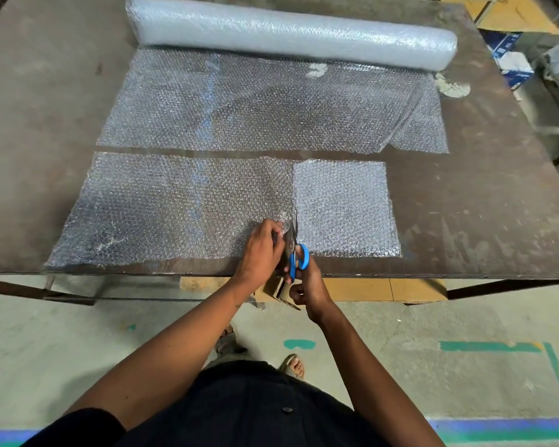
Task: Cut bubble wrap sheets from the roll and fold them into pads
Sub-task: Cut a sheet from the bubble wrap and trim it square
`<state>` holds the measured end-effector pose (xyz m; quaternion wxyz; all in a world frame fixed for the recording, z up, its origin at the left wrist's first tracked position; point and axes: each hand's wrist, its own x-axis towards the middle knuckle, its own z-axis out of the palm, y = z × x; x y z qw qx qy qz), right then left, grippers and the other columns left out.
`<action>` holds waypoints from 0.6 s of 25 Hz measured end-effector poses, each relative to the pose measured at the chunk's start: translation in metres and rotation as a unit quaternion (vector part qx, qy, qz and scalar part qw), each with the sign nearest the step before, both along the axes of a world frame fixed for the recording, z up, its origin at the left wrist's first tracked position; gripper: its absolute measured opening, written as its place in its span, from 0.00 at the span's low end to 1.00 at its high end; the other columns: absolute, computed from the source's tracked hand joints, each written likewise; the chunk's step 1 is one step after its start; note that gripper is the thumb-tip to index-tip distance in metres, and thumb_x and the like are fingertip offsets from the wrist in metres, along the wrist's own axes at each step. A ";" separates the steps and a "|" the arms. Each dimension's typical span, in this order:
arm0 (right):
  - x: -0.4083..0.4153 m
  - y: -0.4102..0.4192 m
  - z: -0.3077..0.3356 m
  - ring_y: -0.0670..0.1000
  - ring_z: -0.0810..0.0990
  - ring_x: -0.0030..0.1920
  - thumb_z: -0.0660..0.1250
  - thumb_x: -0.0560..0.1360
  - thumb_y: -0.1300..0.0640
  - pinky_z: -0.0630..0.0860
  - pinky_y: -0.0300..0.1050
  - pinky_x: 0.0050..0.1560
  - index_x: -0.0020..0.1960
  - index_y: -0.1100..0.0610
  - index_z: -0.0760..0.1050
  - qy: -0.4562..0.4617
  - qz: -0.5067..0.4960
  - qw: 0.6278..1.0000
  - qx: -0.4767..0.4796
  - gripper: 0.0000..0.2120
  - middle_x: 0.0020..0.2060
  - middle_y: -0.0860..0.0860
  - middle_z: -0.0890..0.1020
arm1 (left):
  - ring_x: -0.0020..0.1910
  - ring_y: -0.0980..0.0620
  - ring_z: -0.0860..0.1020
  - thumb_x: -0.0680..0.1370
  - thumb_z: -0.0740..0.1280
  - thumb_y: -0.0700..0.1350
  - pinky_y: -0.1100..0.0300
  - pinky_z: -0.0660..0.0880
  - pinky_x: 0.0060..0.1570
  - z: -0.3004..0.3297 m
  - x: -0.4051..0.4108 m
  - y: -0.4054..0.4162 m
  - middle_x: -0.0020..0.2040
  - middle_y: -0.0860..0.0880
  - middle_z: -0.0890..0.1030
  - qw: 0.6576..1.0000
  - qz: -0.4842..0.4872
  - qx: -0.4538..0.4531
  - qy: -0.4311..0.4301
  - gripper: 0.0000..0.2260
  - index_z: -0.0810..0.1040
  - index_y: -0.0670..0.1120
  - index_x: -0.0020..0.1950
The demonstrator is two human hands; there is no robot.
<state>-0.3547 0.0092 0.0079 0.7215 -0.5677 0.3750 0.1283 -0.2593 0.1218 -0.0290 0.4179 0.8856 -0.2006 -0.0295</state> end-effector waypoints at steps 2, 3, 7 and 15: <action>0.002 0.001 0.003 0.47 0.69 0.29 0.60 0.83 0.34 0.57 0.40 0.28 0.44 0.53 0.77 -0.001 0.001 1.000 -0.001 0.24 0.37 0.53 0.77 | 0.63 0.50 0.79 0.83 0.62 0.46 0.53 0.79 0.58 0.000 0.003 0.001 0.63 0.47 0.81 0.999 0.003 -0.032 0.026 0.07 0.64 0.53 0.53; 0.004 0.001 0.003 0.47 0.69 0.29 0.60 0.83 0.34 0.57 0.40 0.27 0.44 0.53 0.78 -0.004 0.001 1.000 -0.002 0.24 0.38 0.54 0.77 | 0.63 0.50 0.79 0.83 0.62 0.46 0.55 0.79 0.58 0.000 0.004 0.001 0.64 0.47 0.81 0.999 0.002 -0.038 0.034 0.07 0.64 0.53 0.53; 0.007 0.003 0.005 0.48 0.68 0.30 0.61 0.83 0.35 0.57 0.40 0.27 0.43 0.54 0.79 -0.001 -0.013 1.000 -0.001 0.24 0.39 0.55 0.77 | 0.59 0.52 0.80 0.84 0.62 0.46 0.61 0.77 0.53 -0.003 0.006 0.002 0.62 0.47 0.81 0.998 0.015 -0.043 0.053 0.06 0.64 0.53 0.55; -0.006 0.001 0.003 0.48 0.65 0.31 0.64 0.82 0.35 0.52 0.42 0.32 0.41 0.53 0.80 0.005 -0.031 0.999 0.013 0.23 0.39 0.57 0.76 | 0.39 0.57 0.76 0.85 0.63 0.40 0.71 0.70 0.34 0.002 0.002 0.000 0.46 0.47 0.78 0.988 0.094 -0.096 0.073 0.07 0.65 0.47 0.56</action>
